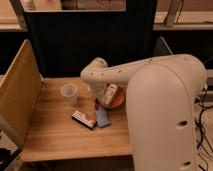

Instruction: Place the pepper on the white sponge

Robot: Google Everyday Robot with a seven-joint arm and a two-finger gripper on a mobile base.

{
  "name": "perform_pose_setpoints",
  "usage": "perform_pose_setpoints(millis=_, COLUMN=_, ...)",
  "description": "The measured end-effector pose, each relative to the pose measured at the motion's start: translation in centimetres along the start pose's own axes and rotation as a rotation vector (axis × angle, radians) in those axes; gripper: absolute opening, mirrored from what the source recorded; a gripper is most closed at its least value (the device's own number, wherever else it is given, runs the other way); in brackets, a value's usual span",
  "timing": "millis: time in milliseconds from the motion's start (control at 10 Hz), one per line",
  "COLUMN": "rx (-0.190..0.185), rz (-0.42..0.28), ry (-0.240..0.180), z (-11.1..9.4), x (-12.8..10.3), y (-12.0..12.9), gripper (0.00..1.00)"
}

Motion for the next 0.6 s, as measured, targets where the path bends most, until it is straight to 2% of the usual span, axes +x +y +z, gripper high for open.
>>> perform_pose_setpoints(millis=100, rx=0.057, rz=-0.100, ry=0.015, z=0.3, x=2.3, y=0.8, gripper=0.00)
perform_pose_setpoints(millis=300, rx=0.180, rz=-0.215, ry=0.011, z=0.3, x=5.2, y=-0.2, gripper=0.00)
perform_pose_setpoints(millis=500, rx=0.278, rz=-0.255, ry=-0.019, z=-0.1, x=7.0, y=-1.0, gripper=0.00)
perform_pose_setpoints(millis=600, rx=0.289, rz=-0.250, ry=-0.018, z=0.0, x=7.1, y=-1.3, gripper=0.00)
